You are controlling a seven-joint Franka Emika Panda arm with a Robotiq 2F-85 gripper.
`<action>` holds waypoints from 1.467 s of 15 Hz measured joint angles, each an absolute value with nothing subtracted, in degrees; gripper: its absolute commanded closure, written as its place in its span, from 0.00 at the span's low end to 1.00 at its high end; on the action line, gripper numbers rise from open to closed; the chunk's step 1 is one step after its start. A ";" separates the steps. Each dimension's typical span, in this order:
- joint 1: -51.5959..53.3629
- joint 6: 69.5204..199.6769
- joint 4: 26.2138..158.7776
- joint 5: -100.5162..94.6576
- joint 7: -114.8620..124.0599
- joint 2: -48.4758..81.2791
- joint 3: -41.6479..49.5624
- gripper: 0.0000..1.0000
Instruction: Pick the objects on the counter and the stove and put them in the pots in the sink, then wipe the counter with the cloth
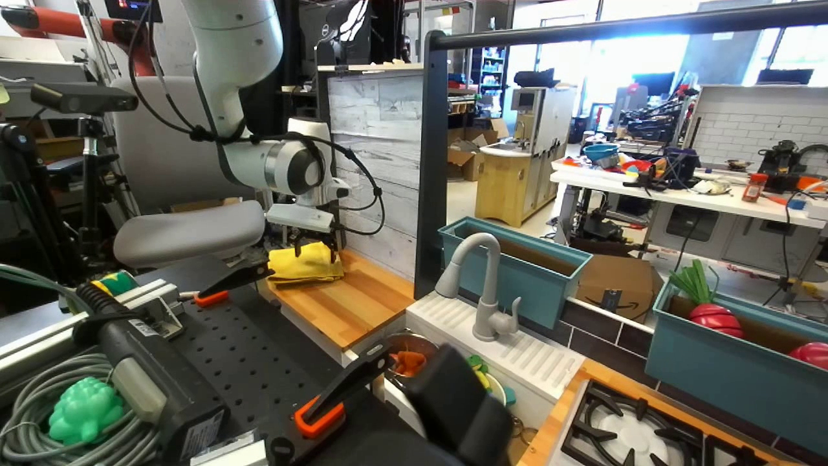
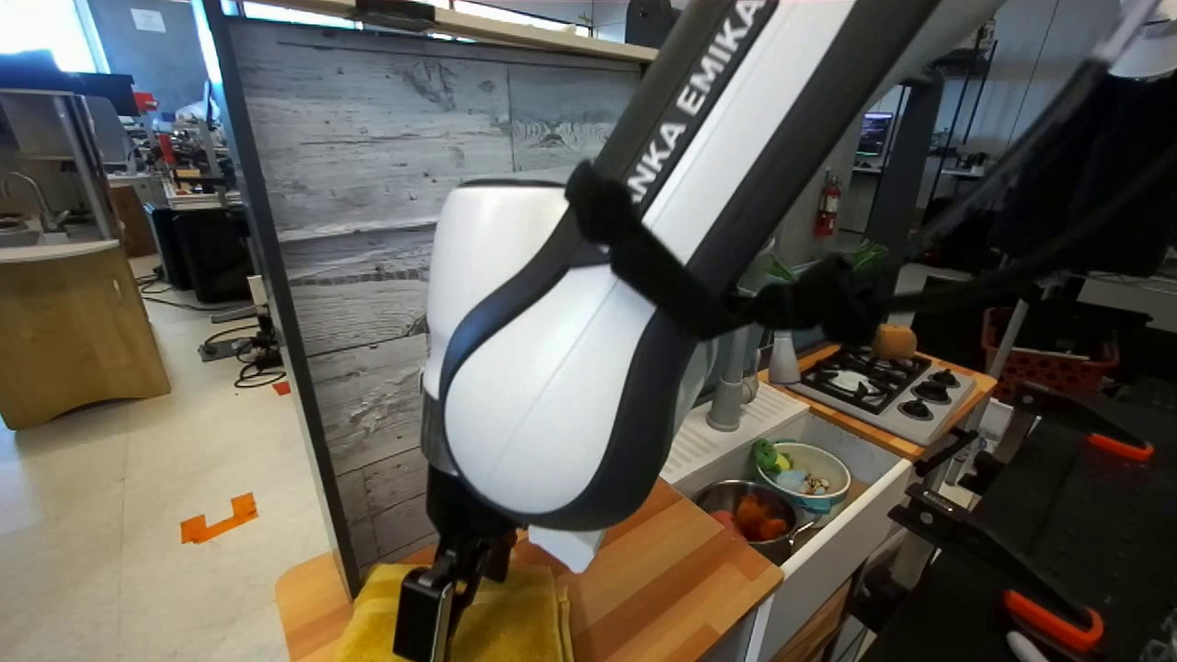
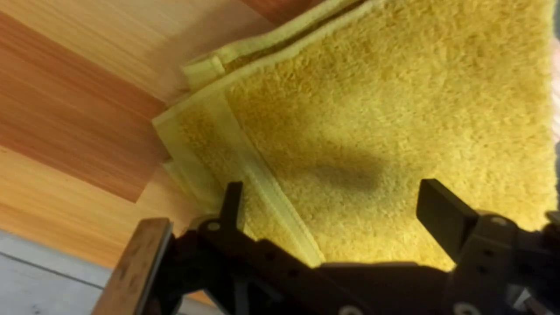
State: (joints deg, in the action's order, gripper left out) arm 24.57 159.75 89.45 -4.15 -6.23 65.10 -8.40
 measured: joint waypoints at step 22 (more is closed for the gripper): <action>15.94 193.90 108.71 -6.02 -2.09 63.10 -5.02 0.00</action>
State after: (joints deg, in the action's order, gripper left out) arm 15.94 193.90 108.71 -6.02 -2.09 63.10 -5.02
